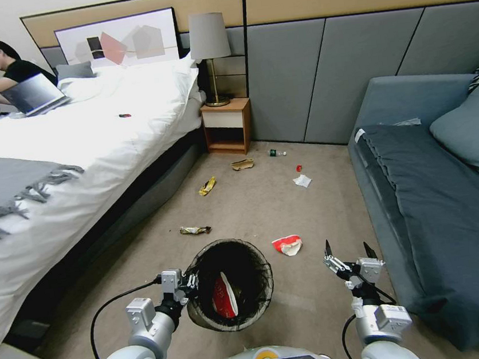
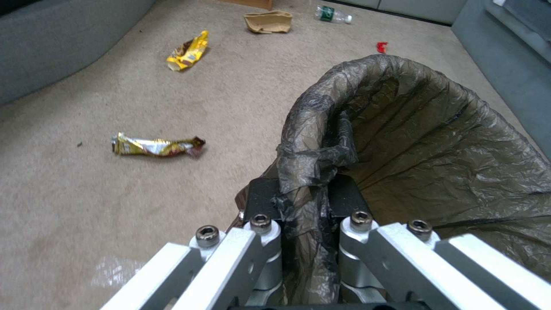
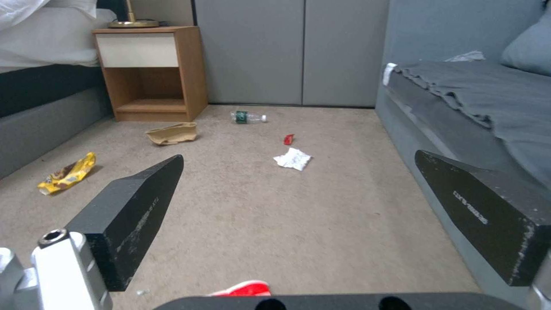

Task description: Pick up the trash bin, then pick up the garbage from the floor and place it into the trash bin.

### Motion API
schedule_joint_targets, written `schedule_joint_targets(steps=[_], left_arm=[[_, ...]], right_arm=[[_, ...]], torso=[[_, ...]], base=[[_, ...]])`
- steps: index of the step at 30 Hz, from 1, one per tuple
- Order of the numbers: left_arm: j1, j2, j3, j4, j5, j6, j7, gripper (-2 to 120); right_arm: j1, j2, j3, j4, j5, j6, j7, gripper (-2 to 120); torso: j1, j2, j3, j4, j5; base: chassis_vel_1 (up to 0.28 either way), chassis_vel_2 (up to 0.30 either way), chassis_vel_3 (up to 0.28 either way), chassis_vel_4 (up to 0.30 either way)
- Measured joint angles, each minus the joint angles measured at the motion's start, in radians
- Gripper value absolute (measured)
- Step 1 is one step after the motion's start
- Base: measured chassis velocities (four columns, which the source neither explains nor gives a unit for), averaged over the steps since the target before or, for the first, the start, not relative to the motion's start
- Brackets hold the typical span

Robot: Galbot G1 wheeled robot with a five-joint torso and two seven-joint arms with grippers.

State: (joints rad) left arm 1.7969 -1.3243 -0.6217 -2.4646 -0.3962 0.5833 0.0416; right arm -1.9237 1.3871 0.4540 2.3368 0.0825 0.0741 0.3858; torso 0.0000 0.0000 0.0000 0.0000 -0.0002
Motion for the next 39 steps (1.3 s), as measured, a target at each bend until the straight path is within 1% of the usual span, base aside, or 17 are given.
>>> schedule_joint_targets(steps=[10,18,20,23,24,27,28,29,31,32,33,34,35,36,37,38,39], left_arm=[[0.001,0.001,-0.001,-0.004,-0.001,-0.001,0.001,7],[0.013,-0.001,-0.003,-0.022,-0.001,-0.003,0.001,7],[0.015,-0.001,-0.003,-0.027,-0.001,-0.003,0.001,7],[0.018,-0.001,-0.005,-0.036,-0.002,-0.003,0.001,7],[0.018,-0.001,-0.005,-0.036,-0.002,-0.003,0.001,7],[0.021,0.004,-0.006,-0.036,0.001,-0.003,-0.002,7],[0.021,0.004,-0.006,-0.036,0.001,-0.003,-0.002,7],[0.022,0.006,-0.007,-0.036,0.008,-0.003,-0.004,7],[0.024,0.007,-0.010,-0.036,0.030,-0.002,-0.007,7],[0.028,0.005,-0.011,-0.036,0.045,-0.002,-0.009,7],[0.028,0.005,-0.011,-0.036,0.045,-0.002,-0.009,7],[0.030,0.003,-0.011,-0.036,0.052,-0.002,-0.010,7],[0.033,0.000,-0.011,-0.036,0.057,-0.002,-0.011,7],[0.038,-0.003,-0.011,-0.036,0.064,-0.002,-0.013,7],[0.038,-0.003,-0.011,-0.036,0.064,-0.002,-0.013,7],[0.047,-0.010,-0.012,-0.036,0.076,0.000,-0.020,7],[0.050,-0.013,-0.015,-0.036,0.080,0.001,-0.025,7]], right_arm=[[0.006,-0.001,-0.014,0.000,-0.005,0.002,0.004,100],[0.039,-0.012,-0.011,-0.002,0.001,-0.049,-0.002,100],[0.045,-0.013,-0.004,-0.002,0.006,-0.061,-0.012,100],[0.069,-0.035,0.044,-0.005,0.035,-0.126,-0.097,100],[0.069,-0.035,0.044,-0.005,0.035,-0.126,-0.097,100],[0.091,-0.089,0.113,-0.020,0.080,-0.172,-0.201,100],[0.091,-0.089,0.113,-0.020,0.080,-0.172,-0.201,100],[0.099,-0.113,0.135,-0.028,0.103,-0.187,-0.232,100],[0.125,-0.201,0.193,-0.049,0.183,-0.237,-0.311,100],[0.138,-0.267,0.224,-0.064,0.238,-0.268,-0.358,100],[0.138,-0.267,0.224,-0.064,0.238,-0.268,-0.358,100],[0.148,-0.304,0.239,-0.074,0.270,-0.286,-0.383,100],[0.154,-0.326,0.246,-0.082,0.288,-0.296,-0.397,100],[0.170,-0.363,0.255,-0.097,0.321,-0.315,-0.420,100],[0.170,-0.363,0.255,-0.097,0.321,-0.315,-0.420,100],[0.208,-0.411,0.256,-0.132,0.368,-0.341,-0.444,100],[0.233,-0.430,0.252,-0.153,0.385,-0.351,-0.454,100]], torso=[[0.000,0.000,0.000,-0.0003,0.0004],[0.000,0.000,0.000,0.0000,0.0003],[0.000,0.000,0.000,0.0000,0.0003],[0.000,0.000,0.000,0.0000,0.0003],[0.000,0.000,0.000,0.0000,0.0003],[0.000,0.000,0.000,0.0000,0.0004],[0.000,0.000,0.000,0.0000,0.0004],[0.000,0.000,0.000,-0.0002,0.0005],[0.000,0.000,0.000,-0.0002,0.0007],[0.000,0.000,0.000,-0.0002,0.0005],[0.000,0.000,0.000,-0.0002,0.0005],[0.000,0.000,0.000,0.0003,0.0003],[0.000,0.000,0.000,0.0001,0.0003],[0.000,0.000,0.000,0.0000,0.0003],[0.000,0.000,0.000,0.0000,0.0003],[0.000,0.000,0.000,-0.0001,0.0006],[0.000,0.000,0.000,0.0000,0.0005]], base=[[-0.126,0.127,0.129,-0.131],[-0.011,0.021,0.021,-0.027],[0.000,0.000,0.000,0.000],[0.000,0.000,0.000,0.000],[0.000,0.000,0.000,0.000],[0.000,0.000,0.000,0.000],[0.000,0.000,0.000,0.000],[0.000,0.000,0.000,0.000],[0.000,0.000,0.000,0.000],[0.000,0.000,0.000,0.000],[0.000,0.000,0.000,0.000],[0.000,0.000,0.000,0.000],[0.000,0.000,0.000,0.000],[0.000,0.000,0.000,0.000],[0.000,0.000,0.000,0.000],[0.000,0.000,0.000,0.000],[0.000,0.000,0.000,0.000]])
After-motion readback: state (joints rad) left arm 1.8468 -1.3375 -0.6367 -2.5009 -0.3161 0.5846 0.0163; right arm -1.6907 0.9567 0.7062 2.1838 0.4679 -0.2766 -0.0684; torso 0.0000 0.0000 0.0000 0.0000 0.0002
